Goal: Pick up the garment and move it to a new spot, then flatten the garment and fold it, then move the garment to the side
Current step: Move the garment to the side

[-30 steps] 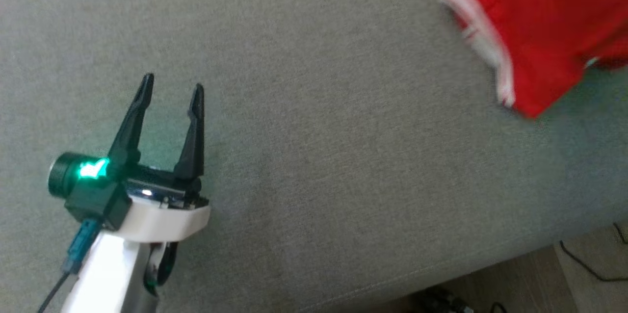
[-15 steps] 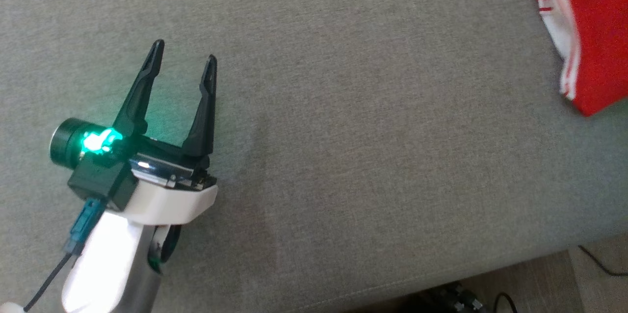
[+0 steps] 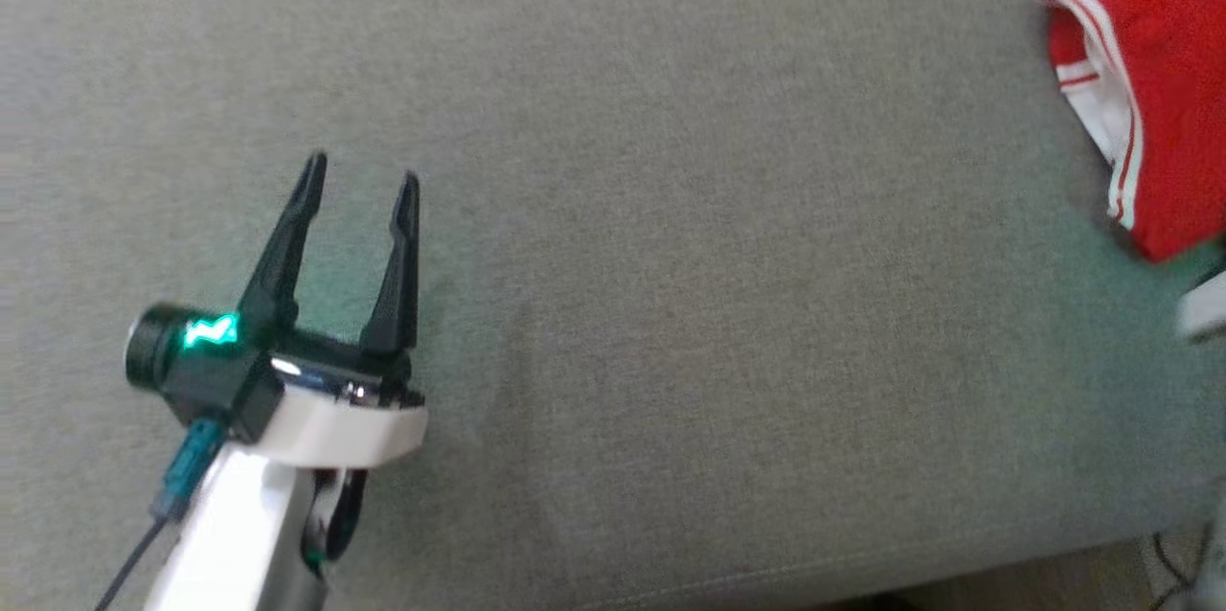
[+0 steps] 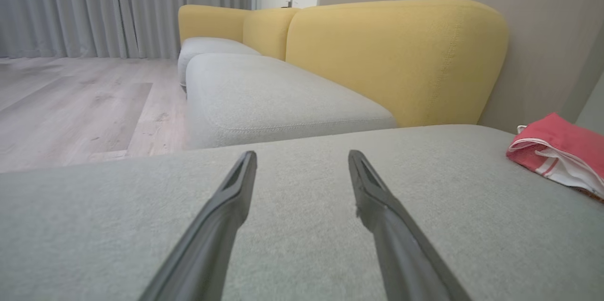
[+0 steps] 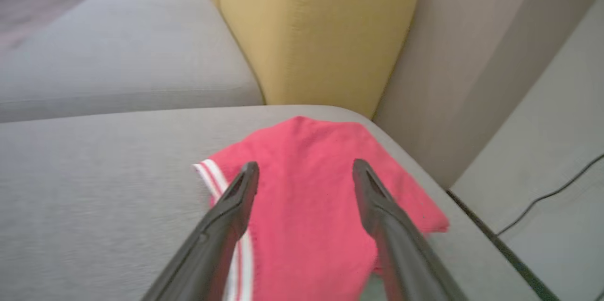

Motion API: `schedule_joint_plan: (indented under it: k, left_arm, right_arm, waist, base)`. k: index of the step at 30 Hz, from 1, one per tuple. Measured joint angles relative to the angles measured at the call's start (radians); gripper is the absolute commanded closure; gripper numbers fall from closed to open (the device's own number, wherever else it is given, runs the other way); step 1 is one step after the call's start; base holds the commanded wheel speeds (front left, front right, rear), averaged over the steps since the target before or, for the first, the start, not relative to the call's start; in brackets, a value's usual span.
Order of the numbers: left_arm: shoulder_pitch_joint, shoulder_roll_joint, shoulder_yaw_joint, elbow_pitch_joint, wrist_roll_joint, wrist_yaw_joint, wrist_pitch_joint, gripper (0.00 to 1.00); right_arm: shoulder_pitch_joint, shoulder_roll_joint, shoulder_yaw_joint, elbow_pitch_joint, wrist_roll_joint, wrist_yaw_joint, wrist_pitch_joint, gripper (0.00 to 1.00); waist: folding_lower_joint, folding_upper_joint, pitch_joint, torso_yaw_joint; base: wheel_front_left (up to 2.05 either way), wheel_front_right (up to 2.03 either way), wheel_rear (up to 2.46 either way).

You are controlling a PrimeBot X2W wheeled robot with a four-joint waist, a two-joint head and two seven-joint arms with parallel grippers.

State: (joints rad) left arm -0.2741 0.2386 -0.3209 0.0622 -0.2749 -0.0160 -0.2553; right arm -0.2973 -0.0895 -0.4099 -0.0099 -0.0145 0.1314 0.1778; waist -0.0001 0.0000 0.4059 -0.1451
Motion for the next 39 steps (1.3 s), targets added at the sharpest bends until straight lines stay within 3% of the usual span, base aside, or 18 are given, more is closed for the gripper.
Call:
schedule_joint_plan:
  k: [8,15,22,39]
  left_arm:
    - [0.067,-0.015,0.036,0.054,-0.034,0.031,-0.001,0.00]
    - [0.126,-0.022,0.073,0.084,-0.060,0.058,-0.001,0.00]
    - [0.205,-0.014,0.089,0.086,-0.060,0.071,-0.001,0.00]
    - [0.364,-0.007,0.057,0.077,-0.060,0.112,0.044,0.00]
  right_arm:
    - [0.148,0.041,0.258,-0.026,0.071,0.000,-0.154,0.00]
    - [0.162,0.043,0.363,0.023,0.113,0.000,-0.240,0.00]
    - [0.278,0.043,0.405,0.016,0.163,0.000,-0.257,0.00]
    - [0.472,0.044,0.432,-0.066,0.203,0.000,-0.209,0.00]
  waist:
    - [-0.0001,0.0000,-0.097,0.070]
    - [0.0000,0.0000,-0.179,0.138]
    - [0.0000,0.0000,-0.253,0.168]
    - [0.0000,0.0000,-0.391,0.141]
  base:
    - [0.00,0.00,0.00]
    - [0.00,0.00,0.00]
    - [0.00,0.00,0.00]
    - [0.00,0.00,0.00]
